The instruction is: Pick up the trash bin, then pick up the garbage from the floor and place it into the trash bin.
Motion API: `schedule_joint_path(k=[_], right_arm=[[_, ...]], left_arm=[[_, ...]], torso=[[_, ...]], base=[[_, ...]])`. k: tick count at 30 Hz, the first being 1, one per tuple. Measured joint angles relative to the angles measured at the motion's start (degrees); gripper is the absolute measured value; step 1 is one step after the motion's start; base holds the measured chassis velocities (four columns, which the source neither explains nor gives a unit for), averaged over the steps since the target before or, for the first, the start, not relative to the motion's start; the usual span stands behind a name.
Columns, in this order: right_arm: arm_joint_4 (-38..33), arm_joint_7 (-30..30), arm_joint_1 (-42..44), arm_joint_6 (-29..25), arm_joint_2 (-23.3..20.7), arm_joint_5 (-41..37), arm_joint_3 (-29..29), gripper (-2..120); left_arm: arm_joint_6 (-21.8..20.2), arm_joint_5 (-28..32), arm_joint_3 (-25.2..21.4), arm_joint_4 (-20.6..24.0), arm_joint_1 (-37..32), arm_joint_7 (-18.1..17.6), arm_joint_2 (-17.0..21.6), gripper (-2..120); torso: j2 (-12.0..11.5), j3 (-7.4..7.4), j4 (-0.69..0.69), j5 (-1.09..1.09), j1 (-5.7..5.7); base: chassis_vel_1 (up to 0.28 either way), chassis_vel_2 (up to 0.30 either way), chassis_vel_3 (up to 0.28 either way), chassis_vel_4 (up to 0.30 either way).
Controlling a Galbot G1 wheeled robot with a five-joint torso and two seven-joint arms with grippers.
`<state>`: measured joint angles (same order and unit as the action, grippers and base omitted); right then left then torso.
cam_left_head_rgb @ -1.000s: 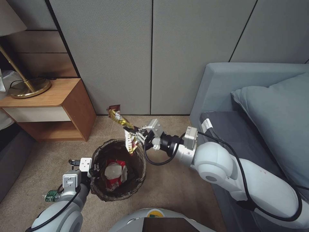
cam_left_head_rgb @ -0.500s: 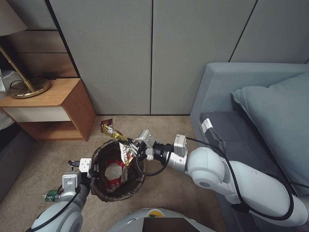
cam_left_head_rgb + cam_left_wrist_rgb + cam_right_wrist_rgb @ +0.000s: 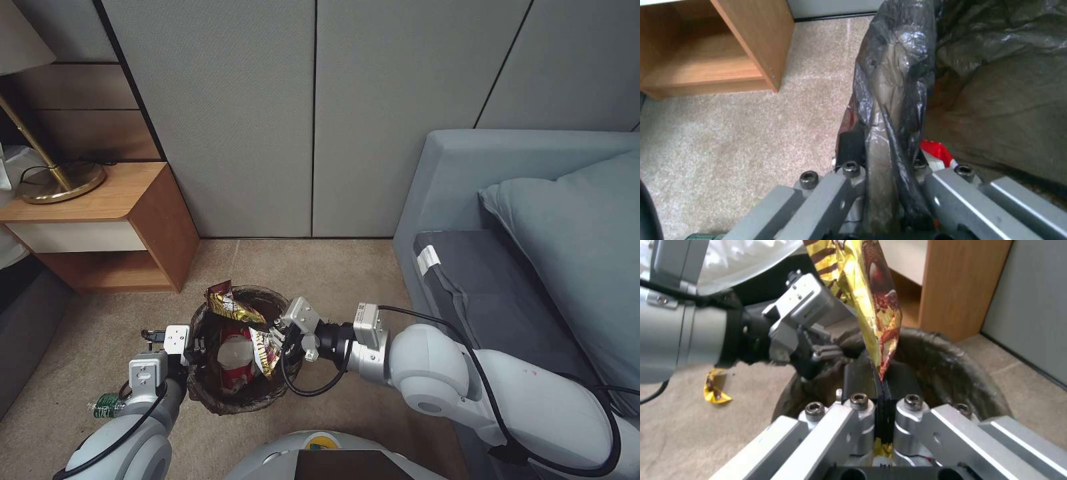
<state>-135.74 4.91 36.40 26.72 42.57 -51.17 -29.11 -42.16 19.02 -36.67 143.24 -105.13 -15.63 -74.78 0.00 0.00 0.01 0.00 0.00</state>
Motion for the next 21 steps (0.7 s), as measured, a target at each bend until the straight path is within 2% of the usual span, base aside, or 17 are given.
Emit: schedule_joint_path(k=[17,19,21], right_arm=[[0.68,0.91,-0.60,0.30,0.68,-0.02,-1.30,0],[0.82,1.96,-0.66,0.54,1.05,0.02,-1.65,11],[0.83,2.08,-0.68,0.56,1.12,0.02,-1.69,14]], left_arm=[[0.02,0.13,0.02,0.00,0.02,0.06,0.10,3],[0.03,0.13,0.05,0.00,0.02,0.08,0.09,3],[0.03,0.13,0.05,0.00,0.02,0.09,0.09,3]], torso=[[0.00,0.00,-0.01,0.00,0.00],[0.00,0.00,-0.01,0.00,0.00],[0.00,0.00,-0.01,0.00,0.00]], base=[[0.000,0.000,0.000,0.000],[0.000,0.000,0.000,0.000],[0.000,0.000,0.000,0.000]])
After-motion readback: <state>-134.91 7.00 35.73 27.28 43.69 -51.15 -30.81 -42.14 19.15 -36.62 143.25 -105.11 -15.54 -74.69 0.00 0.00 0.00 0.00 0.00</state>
